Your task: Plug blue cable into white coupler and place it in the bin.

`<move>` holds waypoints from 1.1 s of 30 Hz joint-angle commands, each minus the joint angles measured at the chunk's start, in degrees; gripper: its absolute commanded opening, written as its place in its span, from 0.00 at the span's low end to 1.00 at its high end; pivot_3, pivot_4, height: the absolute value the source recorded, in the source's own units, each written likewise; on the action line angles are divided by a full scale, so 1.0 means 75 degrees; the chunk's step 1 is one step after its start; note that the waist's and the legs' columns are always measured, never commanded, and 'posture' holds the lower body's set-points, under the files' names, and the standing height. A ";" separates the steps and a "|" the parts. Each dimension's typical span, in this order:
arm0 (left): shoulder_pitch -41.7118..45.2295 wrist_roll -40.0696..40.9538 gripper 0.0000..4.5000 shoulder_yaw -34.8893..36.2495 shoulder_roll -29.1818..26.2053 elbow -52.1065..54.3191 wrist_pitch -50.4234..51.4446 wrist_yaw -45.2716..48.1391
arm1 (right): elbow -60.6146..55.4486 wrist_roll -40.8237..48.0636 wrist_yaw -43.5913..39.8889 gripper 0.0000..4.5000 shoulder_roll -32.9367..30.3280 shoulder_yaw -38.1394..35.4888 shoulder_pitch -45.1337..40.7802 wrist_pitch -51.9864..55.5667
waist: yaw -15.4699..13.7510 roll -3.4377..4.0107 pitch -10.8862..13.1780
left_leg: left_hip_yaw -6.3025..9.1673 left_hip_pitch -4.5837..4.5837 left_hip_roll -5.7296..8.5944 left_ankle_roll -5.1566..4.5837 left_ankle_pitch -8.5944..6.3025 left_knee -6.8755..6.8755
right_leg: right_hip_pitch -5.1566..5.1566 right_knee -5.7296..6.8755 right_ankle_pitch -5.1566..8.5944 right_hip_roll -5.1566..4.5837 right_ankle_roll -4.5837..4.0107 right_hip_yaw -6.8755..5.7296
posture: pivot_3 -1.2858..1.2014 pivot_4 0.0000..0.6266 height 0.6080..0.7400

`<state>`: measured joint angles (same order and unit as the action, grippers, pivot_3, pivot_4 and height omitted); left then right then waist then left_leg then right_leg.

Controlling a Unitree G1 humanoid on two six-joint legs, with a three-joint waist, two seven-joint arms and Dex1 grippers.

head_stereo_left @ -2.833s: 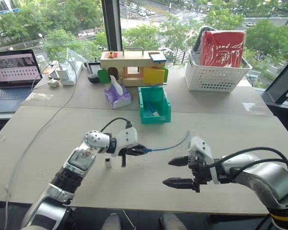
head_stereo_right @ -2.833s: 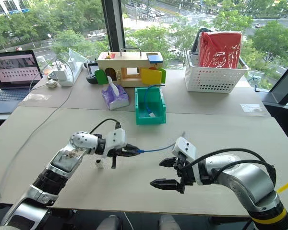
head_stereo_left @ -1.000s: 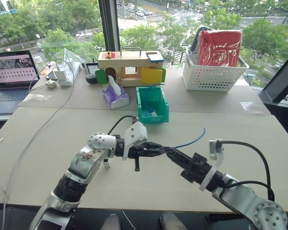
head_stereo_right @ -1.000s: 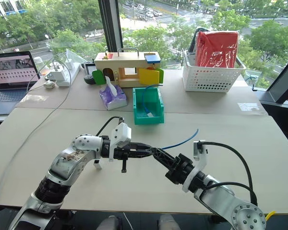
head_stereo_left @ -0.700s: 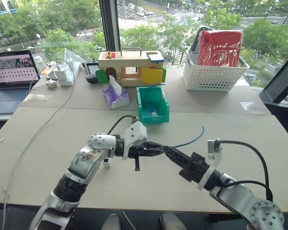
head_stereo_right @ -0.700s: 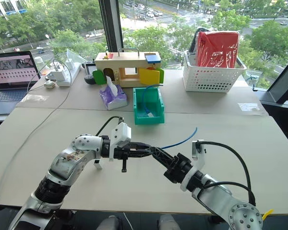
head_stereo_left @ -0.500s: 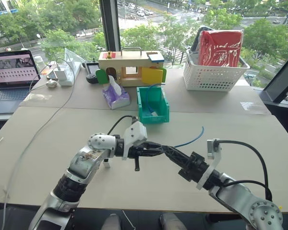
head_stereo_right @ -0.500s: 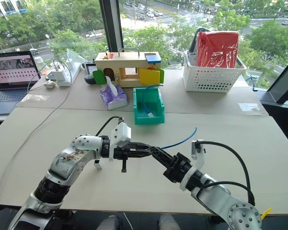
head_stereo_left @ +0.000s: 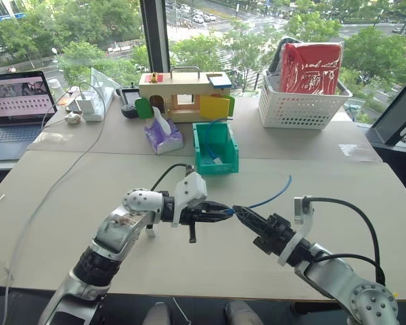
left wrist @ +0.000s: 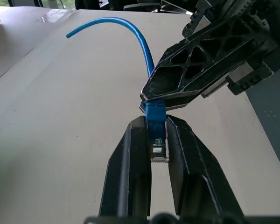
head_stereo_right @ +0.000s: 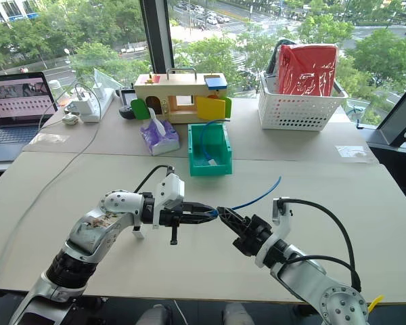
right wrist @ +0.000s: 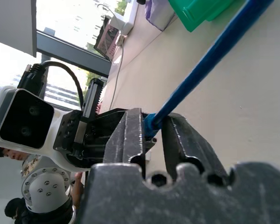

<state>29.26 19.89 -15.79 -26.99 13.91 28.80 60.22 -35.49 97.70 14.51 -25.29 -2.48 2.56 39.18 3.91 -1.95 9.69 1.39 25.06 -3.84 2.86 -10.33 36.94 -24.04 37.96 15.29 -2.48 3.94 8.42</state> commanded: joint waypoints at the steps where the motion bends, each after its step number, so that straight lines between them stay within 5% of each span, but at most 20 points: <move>1: 0.0036 0.0076 0.02 -0.0037 0.0025 0.0261 -0.0065 -0.0004 | -0.0316 0.0281 -0.0157 0.01 -0.0067 0.0174 -0.0067 0.0013 | 0.0000 0.0000 0.0000 | 0.0000 0.0000 0.0000 0.0000 0.0000 0.0000 | 0.0000 0.0000 0.0000 0.0000 0.0000 0.0000 | 0.52 0.24 0.88; 12: 0.0046 0.0299 0.02 0.0174 0.0013 0.0209 0.0221 -0.0086 | -0.0275 0.0177 -0.0138 0.01 -0.0048 0.0200 -0.0094 -0.0124 | -0.0001 0.0000 0.0000 | 0.0000 0.0000 0.0000 0.0000 0.0000 0.0000 | 0.0000 0.0000 0.0000 0.0000 0.0000 0.0000 | 0.52 0.24 0.88; 13: 0.0136 0.0244 0.24 0.0294 0.0104 0.0099 0.0178 -0.0305 | -0.0273 0.0175 -0.0142 0.00 -0.0027 0.0198 -0.0092 -0.0151 | 0.0002 0.0000 0.0000 | 0.0000 0.0000 0.0000 0.0000 0.0000 0.0000 | 0.0000 0.0000 0.0000 0.0000 0.0000 0.0000 | 0.52 0.24 0.88; 23: 0.0226 0.0673 0.99 0.0584 0.0199 0.0192 0.0644 -0.0464 | -0.0205 0.0128 -0.0209 0.00 0.0091 0.0167 -0.0130 -0.0372 | -0.0001 0.0000 0.0000 | 0.0001 0.0000 0.0001 0.0000 0.0000 0.0000 | 0.0000 0.0000 0.0000 0.0000 0.0000 -0.0001 | 0.52 0.24 0.88; 27: 0.0168 0.0914 0.99 0.0758 0.0198 0.0267 0.0655 -0.0439 | -0.0140 0.0128 -0.0282 0.00 0.0087 0.0061 -0.0147 -0.0420 | -0.0001 0.0000 0.0000 | 0.0000 0.0000 0.0001 0.0000 0.0000 0.0000 | 0.0000 0.0000 0.0000 -0.0001 0.0000 0.0000 | 0.52 0.24 0.88; 33: -0.0349 0.1102 0.99 0.0933 -0.0535 0.0885 0.0414 0.0050 | 0.1066 0.0054 -0.1359 0.00 -0.1433 -0.1412 -0.0472 -0.0036 | -0.0017 0.0000 0.0000 | -0.0001 -0.0001 0.0001 0.0000 0.0000 0.0000 | 0.0003 -0.0002 -0.0001 -0.0001 -0.0002 0.0001 | 0.52 0.24 0.88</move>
<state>26.13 26.17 -11.02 -30.46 18.44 32.58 59.43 -28.85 97.92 7.76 -33.43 -8.95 0.60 37.62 3.78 -1.95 9.69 1.38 25.05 -3.84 2.86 -10.33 36.94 -24.02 37.95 15.28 -2.49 3.93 8.43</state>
